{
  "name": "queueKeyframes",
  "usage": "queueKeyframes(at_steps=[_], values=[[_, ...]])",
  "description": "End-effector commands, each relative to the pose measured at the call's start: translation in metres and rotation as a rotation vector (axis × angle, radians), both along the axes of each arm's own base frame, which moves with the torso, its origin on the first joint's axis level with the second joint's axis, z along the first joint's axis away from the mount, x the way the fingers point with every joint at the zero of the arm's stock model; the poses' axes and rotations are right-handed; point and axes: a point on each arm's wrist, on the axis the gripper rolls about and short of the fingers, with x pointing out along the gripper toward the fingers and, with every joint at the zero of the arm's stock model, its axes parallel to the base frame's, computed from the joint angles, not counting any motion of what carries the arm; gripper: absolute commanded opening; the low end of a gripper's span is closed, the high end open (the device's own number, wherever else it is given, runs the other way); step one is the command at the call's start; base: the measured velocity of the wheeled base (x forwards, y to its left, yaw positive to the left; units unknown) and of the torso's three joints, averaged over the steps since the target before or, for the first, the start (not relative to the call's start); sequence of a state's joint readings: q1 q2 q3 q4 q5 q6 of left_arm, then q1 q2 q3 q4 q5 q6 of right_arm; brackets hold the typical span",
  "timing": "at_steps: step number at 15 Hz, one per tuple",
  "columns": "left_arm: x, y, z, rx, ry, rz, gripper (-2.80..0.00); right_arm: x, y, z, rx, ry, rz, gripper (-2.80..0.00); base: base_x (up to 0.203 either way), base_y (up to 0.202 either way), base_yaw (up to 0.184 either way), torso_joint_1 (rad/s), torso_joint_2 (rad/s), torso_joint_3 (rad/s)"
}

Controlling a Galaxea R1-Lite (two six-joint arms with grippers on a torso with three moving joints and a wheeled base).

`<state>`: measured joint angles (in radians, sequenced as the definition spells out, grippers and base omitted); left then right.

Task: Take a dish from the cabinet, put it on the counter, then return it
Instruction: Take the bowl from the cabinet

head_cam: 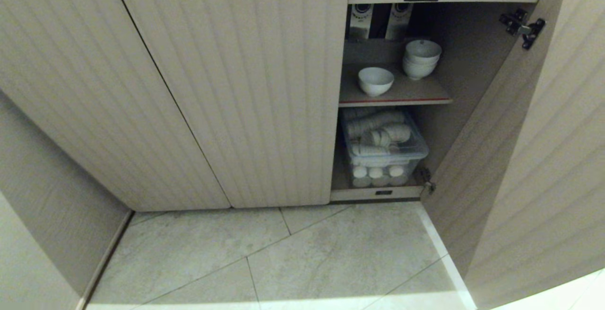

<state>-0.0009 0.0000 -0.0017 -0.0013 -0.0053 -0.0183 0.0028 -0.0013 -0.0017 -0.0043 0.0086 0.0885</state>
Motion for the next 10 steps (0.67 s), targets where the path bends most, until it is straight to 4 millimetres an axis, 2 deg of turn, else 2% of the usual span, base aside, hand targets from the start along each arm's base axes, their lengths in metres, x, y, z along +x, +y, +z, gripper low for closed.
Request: queueKeyframes(at_steps=[1,7,10], values=[[0.0000,0.0000,0.0000,0.000,0.000,-0.001,-2.80,0.0001,0.0000,0.0000,0.000,0.001,0.001,-2.80,0.000,0.000,0.000,0.000,0.00,0.000],[0.0000,0.0000,0.0000,-0.001,-0.001,0.000,-2.80,0.0001,0.0000,0.0000,0.000,0.001,0.001,-2.80,0.000,0.000,0.000,0.000,0.00,0.000],[0.0000,0.0000,0.0001,0.000,-0.002,0.000,-2.80,0.0001,0.0000,0.0000,0.000,0.001,0.001,-2.80,0.170,0.000,-0.001,0.002,0.00,0.002]])
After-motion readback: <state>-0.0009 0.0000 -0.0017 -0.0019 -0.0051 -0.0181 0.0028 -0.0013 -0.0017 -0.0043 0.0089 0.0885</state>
